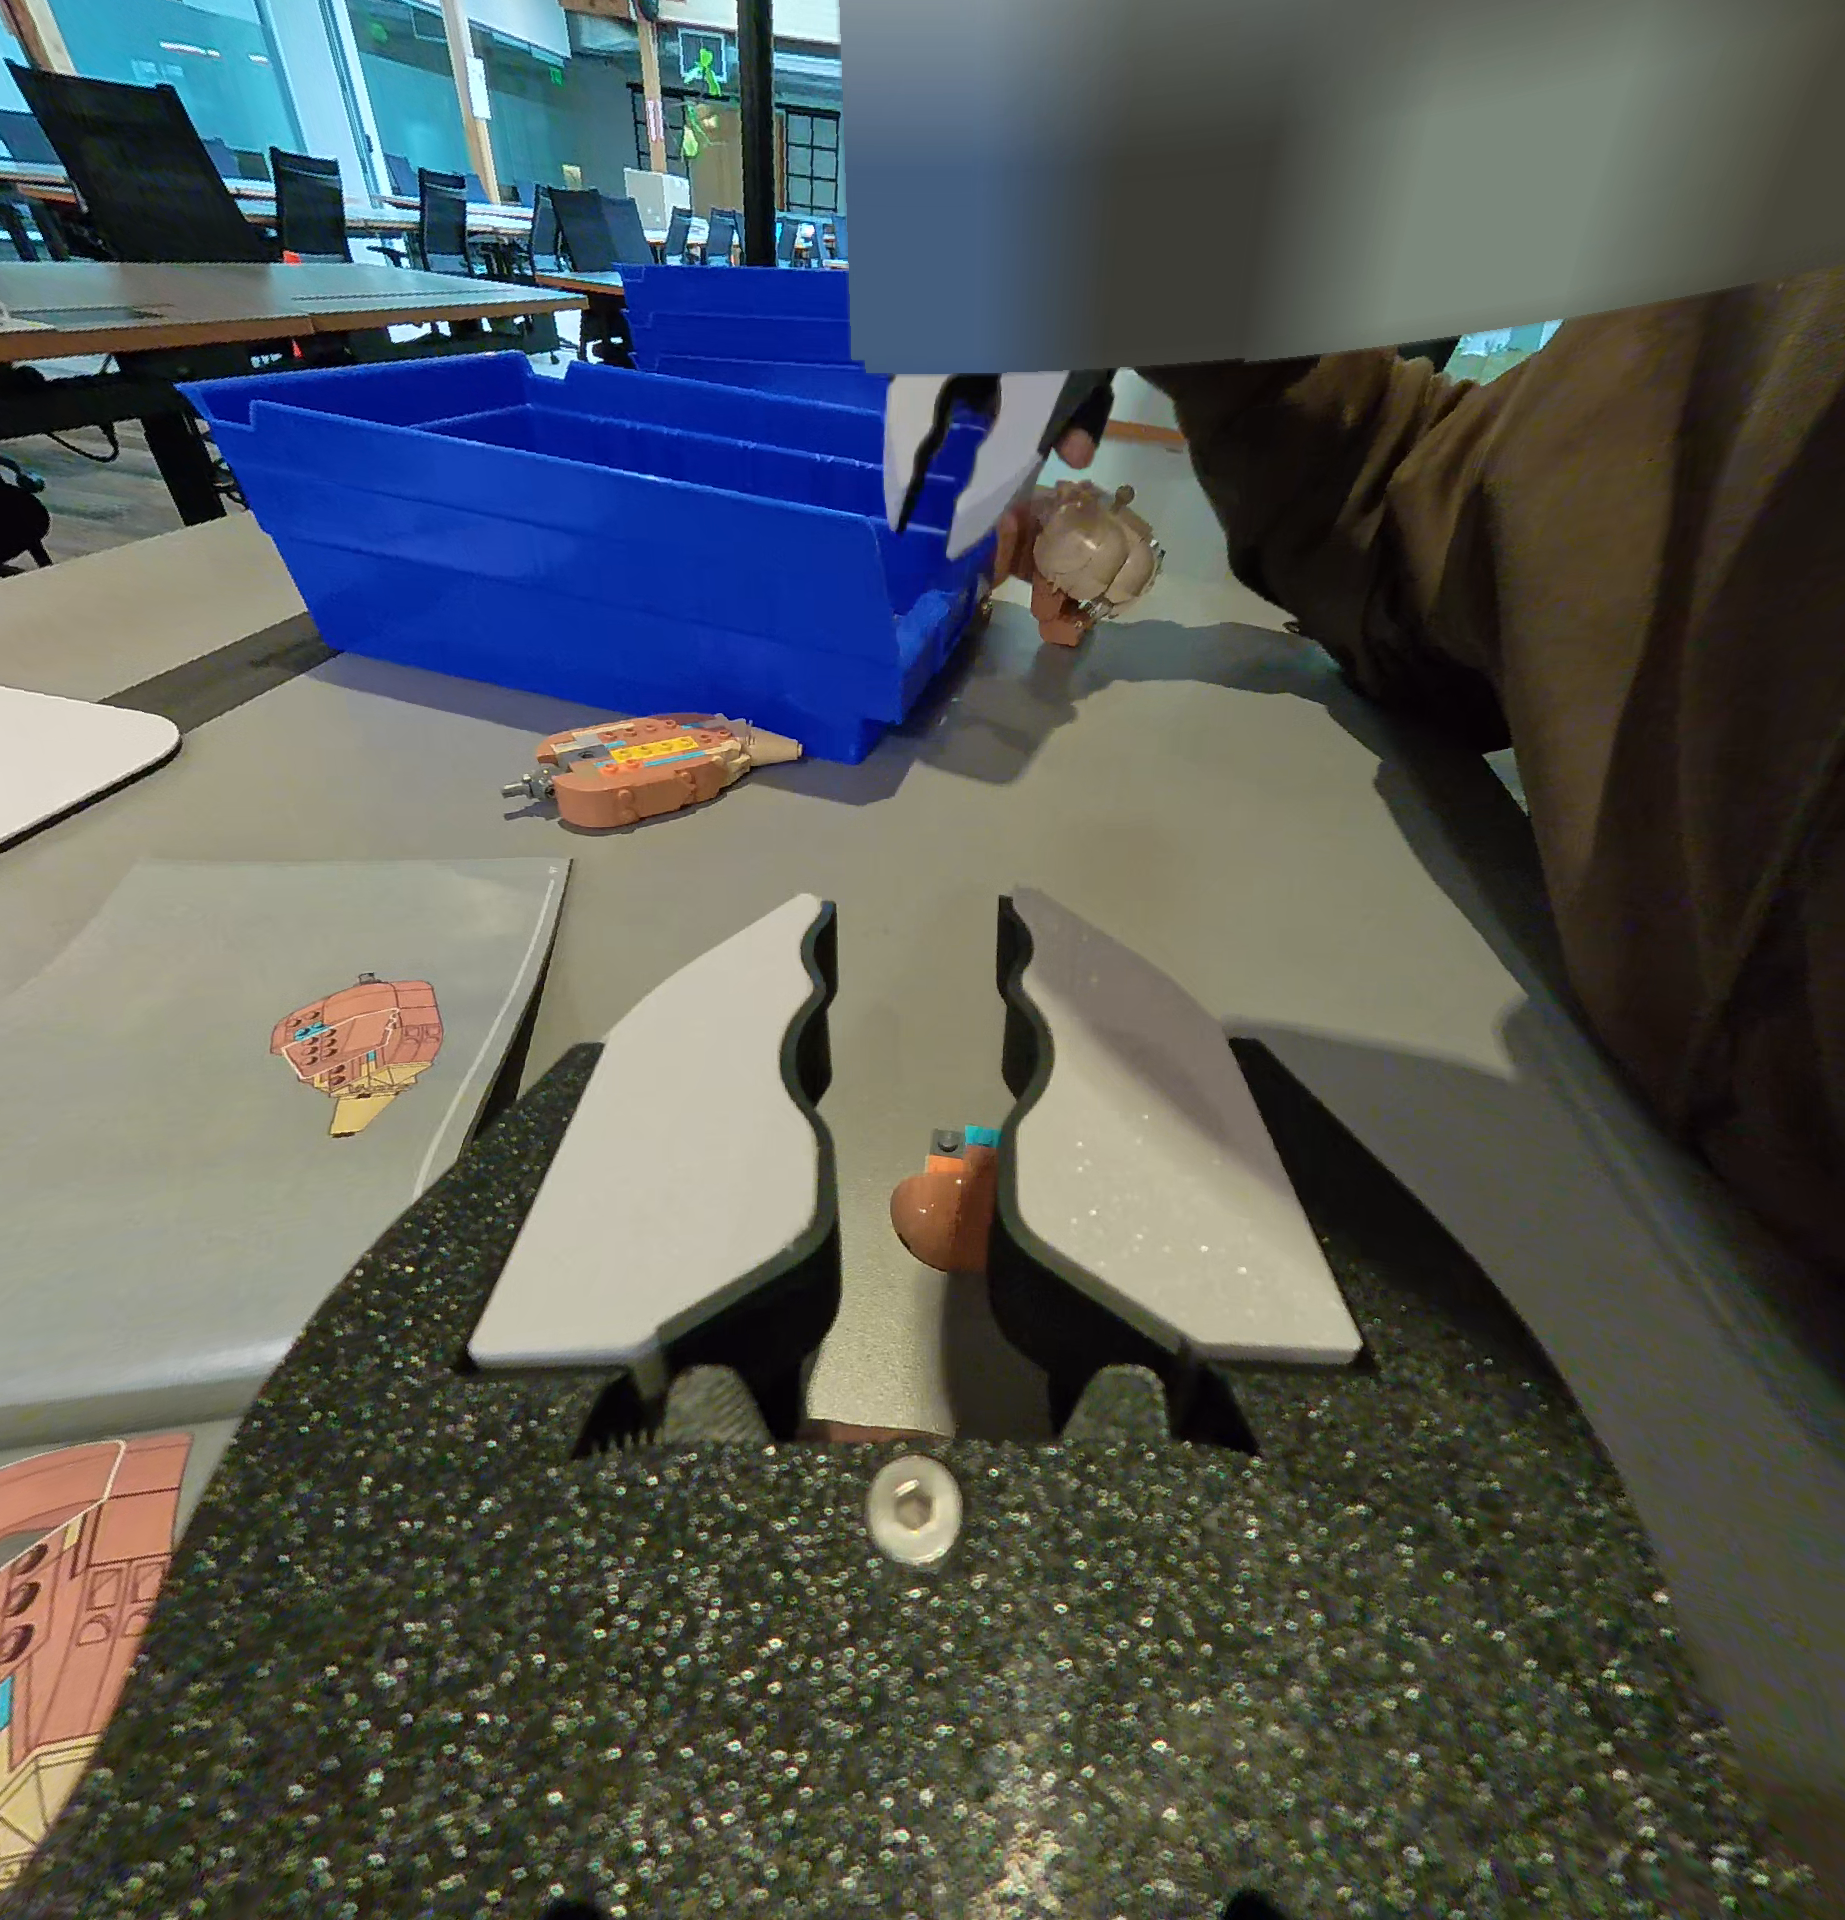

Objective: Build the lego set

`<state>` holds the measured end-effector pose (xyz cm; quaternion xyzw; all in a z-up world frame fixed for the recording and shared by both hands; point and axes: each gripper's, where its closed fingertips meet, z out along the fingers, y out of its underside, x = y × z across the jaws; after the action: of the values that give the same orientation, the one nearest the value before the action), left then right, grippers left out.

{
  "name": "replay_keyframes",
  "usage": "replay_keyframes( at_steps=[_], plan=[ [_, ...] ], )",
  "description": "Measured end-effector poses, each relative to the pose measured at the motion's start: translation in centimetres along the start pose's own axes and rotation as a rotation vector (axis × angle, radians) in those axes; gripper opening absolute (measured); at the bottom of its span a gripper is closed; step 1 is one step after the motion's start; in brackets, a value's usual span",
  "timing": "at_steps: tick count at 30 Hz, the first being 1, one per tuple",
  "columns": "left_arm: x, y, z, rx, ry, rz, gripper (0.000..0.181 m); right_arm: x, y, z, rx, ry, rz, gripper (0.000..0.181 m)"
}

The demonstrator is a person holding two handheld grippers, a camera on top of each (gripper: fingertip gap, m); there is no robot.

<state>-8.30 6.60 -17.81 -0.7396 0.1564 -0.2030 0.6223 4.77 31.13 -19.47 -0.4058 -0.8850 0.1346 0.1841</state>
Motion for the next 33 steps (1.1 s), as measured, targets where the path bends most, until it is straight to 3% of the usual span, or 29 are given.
replay_keyframes(
  at_steps=[9, 24, 33],
  plan=[
    [-0.1, -0.1, -0.1, 0.009, 0.002, -0.014, 0.029, 1.6, 0.5, -0.3, 0.015, 0.053, 0.038, 0.023],
    [0.2, 0.3, 0.1, -0.02, 0.005, 0.013, 0.029, -0.9, -3.2, 0.2, 0.09, 0.013, -0.01, 0.023],
    [0.5, 0.3, 0.2, -0.024, 0.012, 0.018, 0.029, -1.8, -3.7, 0.7, 0.107, -0.006, 0.008, 0.023]
  ],
)
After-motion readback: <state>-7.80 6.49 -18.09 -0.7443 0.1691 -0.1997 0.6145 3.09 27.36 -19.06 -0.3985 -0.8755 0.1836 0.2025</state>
